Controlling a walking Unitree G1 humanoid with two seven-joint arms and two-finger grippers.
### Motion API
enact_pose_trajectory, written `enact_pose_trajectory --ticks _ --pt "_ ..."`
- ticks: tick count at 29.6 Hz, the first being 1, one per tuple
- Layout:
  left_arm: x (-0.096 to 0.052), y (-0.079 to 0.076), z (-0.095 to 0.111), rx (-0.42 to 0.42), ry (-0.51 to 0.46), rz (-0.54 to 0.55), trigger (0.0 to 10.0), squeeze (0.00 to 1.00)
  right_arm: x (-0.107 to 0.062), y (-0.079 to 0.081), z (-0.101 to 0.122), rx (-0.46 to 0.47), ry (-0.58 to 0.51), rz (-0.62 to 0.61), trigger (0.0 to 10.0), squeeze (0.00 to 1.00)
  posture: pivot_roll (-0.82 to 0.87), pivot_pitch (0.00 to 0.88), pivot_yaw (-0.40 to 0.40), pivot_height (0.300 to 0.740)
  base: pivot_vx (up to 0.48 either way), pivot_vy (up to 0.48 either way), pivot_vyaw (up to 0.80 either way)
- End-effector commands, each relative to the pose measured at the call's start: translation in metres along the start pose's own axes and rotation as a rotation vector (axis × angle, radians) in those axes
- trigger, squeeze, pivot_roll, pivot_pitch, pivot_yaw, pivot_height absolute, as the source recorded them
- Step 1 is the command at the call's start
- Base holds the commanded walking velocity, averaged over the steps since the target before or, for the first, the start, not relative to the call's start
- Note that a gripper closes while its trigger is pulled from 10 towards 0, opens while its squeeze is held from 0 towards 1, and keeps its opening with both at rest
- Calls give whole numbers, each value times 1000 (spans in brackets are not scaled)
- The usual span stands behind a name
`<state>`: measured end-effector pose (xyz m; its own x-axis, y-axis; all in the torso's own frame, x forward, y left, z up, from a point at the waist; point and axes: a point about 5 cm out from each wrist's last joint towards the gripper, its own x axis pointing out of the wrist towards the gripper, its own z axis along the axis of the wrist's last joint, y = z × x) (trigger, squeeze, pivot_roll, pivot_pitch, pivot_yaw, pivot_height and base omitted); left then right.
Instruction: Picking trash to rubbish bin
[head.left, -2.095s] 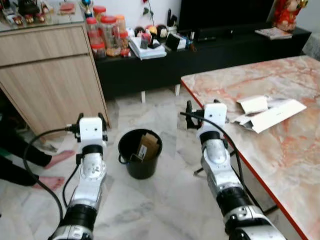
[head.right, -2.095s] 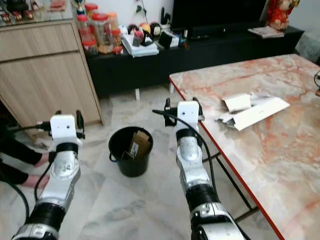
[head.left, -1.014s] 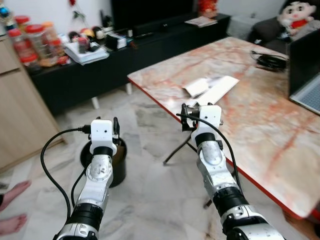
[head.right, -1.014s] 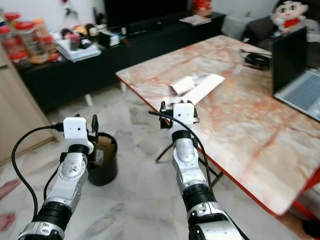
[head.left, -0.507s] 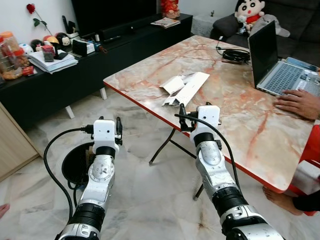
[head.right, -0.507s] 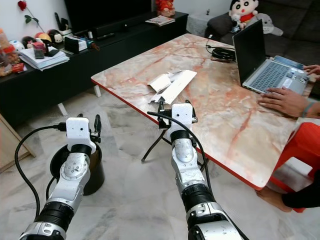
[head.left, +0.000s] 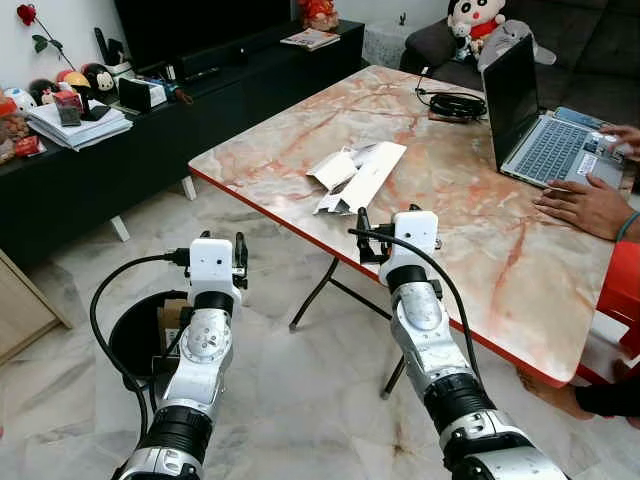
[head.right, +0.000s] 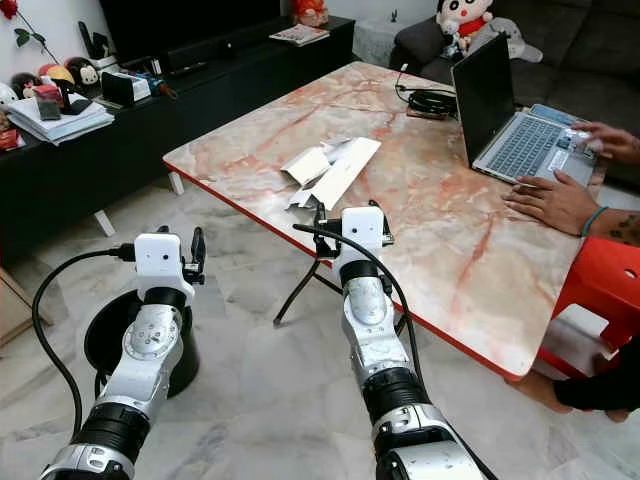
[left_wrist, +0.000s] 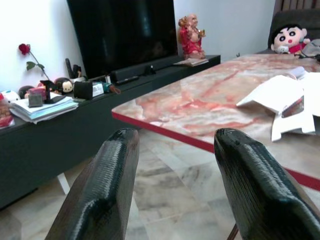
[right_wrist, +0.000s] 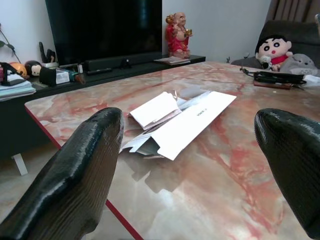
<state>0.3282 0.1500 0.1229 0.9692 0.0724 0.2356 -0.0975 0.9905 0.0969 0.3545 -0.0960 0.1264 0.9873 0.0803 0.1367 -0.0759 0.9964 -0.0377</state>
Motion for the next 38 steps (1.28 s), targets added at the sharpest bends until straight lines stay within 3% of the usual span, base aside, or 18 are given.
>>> enact_pose_trajectory --ticks 1,25,30,38 --pt "-1 1 0 2 8 8 10000 0 2 3 2 9 4 10 10000 0 -24 0 -1 740 0 0 -800" --pt "-3 1 0 40 22 9 10000 0 -1 7 0 10 10 27 10000 0 -19 0 -1 740 0 -20 -800" --pt "-4 3 1 -2 16 27 10000 0 -1 7 0 10 10 30 10000 0 -19 0 -1 740 0 -288 -800" --pt "-4 3 0 15 25 18 10000 0 -1 8 -1 11 15 32 10000 0 -17 0 -1 740 0 0 -800"
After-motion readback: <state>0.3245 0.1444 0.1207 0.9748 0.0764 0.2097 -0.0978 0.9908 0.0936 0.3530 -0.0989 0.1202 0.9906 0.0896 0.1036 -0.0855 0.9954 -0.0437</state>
